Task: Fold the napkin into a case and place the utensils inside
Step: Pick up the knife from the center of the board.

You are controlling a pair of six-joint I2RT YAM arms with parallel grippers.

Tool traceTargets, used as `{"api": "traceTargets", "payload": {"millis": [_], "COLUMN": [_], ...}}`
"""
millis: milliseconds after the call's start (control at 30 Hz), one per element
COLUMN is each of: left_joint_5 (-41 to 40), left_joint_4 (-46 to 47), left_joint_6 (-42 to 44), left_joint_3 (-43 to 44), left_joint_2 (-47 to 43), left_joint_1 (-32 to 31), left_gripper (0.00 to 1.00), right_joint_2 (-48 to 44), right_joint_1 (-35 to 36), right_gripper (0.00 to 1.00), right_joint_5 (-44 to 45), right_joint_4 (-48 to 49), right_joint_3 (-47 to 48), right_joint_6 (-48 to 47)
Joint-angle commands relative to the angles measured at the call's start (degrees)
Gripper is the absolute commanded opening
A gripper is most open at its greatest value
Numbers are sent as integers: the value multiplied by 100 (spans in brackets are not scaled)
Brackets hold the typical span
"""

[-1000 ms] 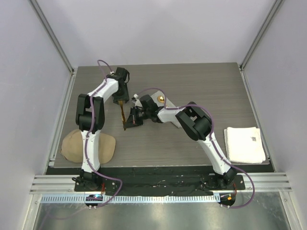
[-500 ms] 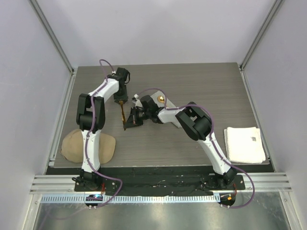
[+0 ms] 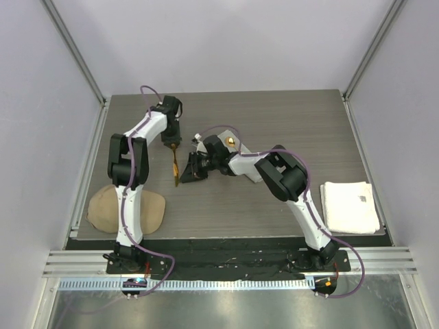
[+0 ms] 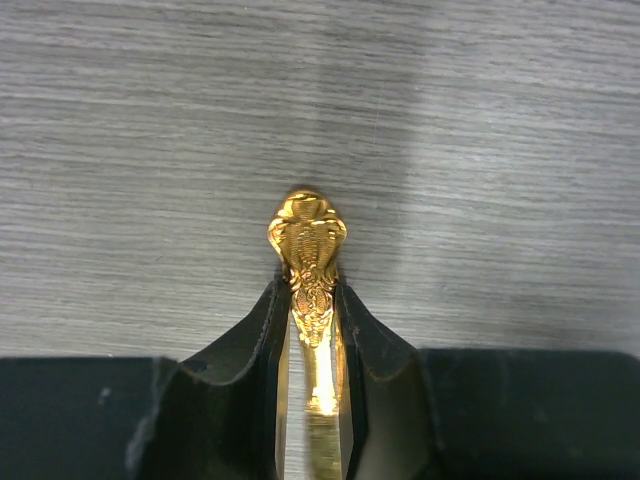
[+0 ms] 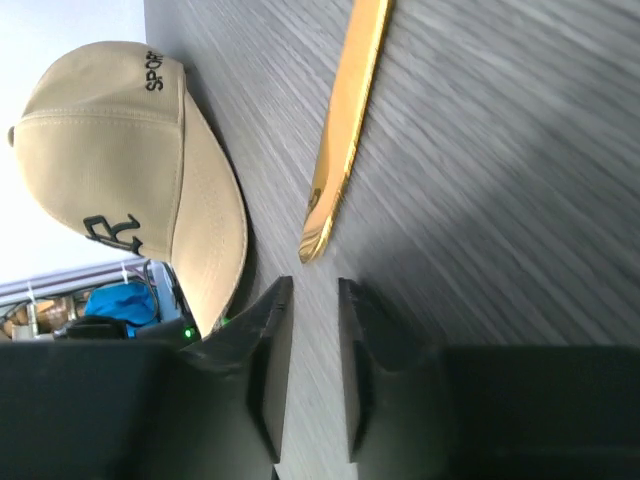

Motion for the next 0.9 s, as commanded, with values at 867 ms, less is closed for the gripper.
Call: {"api": "traceTargets", "payload": {"millis": [867], "left_joint_5": [2018], "left_joint_4": [1039], "left_joint_6": [-196], "left_joint_3": [-1249], "left_joint_2": [-157], "left_joint_1": [854], "left_gripper": [0], "right_joint_2": [1390], "right_joint_1": [-141], "right_gripper": [44], "right_joint_5": [1210], "right_joint_4": [-1476], "right_joint_3": [2847], "right_joint_6": [-585]}}
